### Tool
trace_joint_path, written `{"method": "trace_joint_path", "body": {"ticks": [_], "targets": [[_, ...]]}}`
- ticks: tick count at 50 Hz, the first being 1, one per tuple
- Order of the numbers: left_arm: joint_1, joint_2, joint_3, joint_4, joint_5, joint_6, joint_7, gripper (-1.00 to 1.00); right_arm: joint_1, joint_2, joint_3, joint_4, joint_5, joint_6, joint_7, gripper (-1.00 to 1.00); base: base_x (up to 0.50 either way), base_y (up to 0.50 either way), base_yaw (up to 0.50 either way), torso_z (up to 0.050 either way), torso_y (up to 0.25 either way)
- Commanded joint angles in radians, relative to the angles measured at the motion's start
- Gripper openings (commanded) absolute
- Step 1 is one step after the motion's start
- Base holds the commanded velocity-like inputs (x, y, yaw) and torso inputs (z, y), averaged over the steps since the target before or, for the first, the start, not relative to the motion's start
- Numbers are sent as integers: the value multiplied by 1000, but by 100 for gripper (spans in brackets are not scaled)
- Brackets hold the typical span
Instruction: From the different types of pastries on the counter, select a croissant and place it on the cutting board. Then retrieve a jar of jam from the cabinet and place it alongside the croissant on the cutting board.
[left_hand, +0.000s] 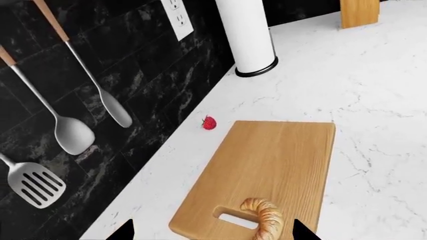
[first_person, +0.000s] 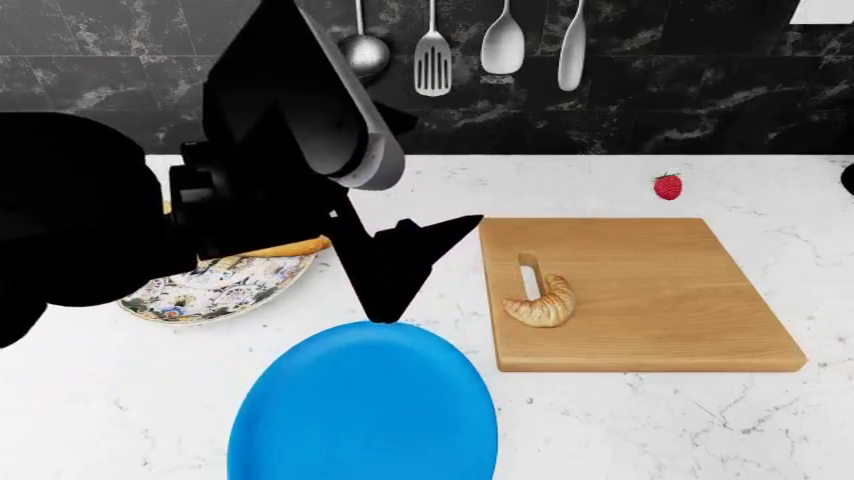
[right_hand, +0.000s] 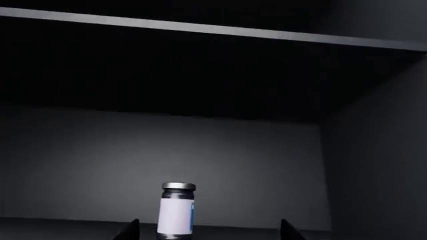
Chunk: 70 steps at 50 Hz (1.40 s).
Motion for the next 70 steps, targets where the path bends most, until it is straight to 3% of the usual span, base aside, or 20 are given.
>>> {"method": "trace_joint_path", "body": {"ticks": [1,28,34,41,46,52,61,70], "targets": [[9,-2,5,-5,5,10,2,100,143,-60,-110,159,-170,-18,-154,100,0,0,0,0,0],[-11,4,15,-10,-2,7,1,100,529,-245,-367,808,-503,-93,-587,100,0,0,0,0,0],[-20,6,15,-14,-5,6,2,100,533,-380,-157,856,-917,70,-828,100,0,0,0,0,0],[-27,6,12,-16,-9,6,-5,100,533,-569,4,895,-1715,159,-1383,100,0,0,0,0,0],[-31,4,6,-16,-13,7,-16,100,533,-642,76,947,-1995,147,-1584,100,0,0,0,0,0],[-32,0,6,-17,-13,8,-17,100,533,-656,120,986,-2023,191,-1592,100,0,0,0,0,0],[-29,1,16,-19,-8,11,-14,100,533,-620,157,980,-1759,236,-1375,100,0,0,0,0,0],[-26,0,22,-17,-5,14,-13,100,533,-610,132,1007,-1695,239,-1325,100,0,0,0,0,0]]}}
